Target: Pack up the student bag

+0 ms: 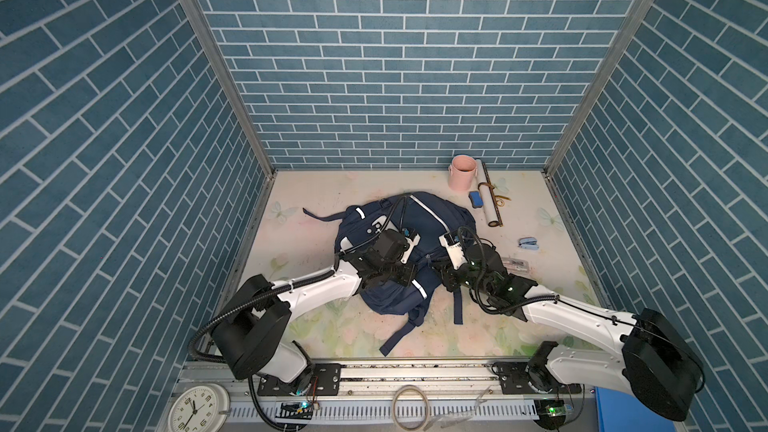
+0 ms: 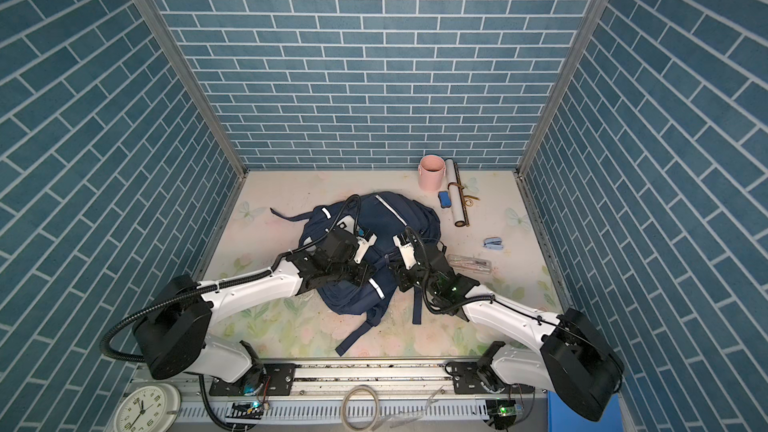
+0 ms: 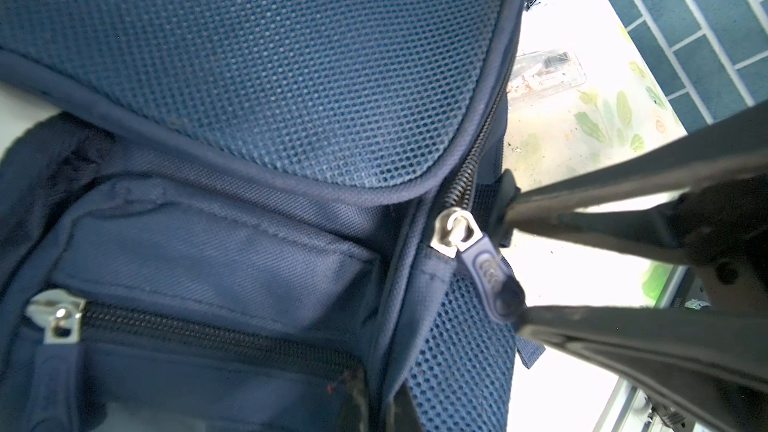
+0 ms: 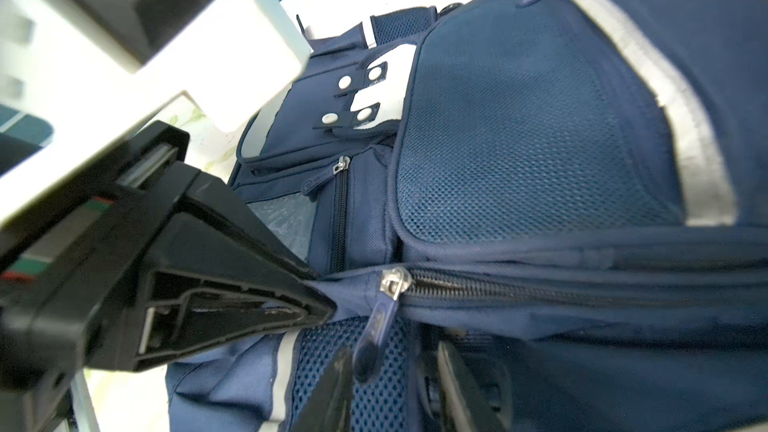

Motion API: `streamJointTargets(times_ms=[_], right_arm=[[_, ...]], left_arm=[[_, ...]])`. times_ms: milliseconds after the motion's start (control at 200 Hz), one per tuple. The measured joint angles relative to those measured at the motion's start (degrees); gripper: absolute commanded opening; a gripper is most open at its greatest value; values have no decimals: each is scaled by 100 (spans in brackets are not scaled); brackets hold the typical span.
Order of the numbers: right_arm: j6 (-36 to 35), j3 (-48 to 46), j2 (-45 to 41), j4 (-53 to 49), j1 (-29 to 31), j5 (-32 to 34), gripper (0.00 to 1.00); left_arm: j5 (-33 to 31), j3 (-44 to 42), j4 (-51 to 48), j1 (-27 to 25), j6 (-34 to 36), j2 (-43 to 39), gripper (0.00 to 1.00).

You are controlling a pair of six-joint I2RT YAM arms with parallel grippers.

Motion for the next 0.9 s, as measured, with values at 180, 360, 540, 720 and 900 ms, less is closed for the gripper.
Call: streamJointTargets(times_ms=[180, 360, 540, 720, 900], right_arm=[[0, 221, 214, -22, 0, -153, 30], [2, 431, 518, -181, 0, -166, 24], [42, 588, 647, -417, 0, -98, 10], [87, 588, 621, -514, 0, -57, 4], [46, 588, 476, -763, -22, 201, 1]], left_arm=[[-2, 0, 2, -9, 0, 2, 0], [-28, 0, -4, -11, 0, 2, 0], [-76, 0, -22, -11, 0, 2, 0], [-94, 0, -28, -11, 28, 2, 0], [-133, 0, -44, -13, 114, -2, 0]])
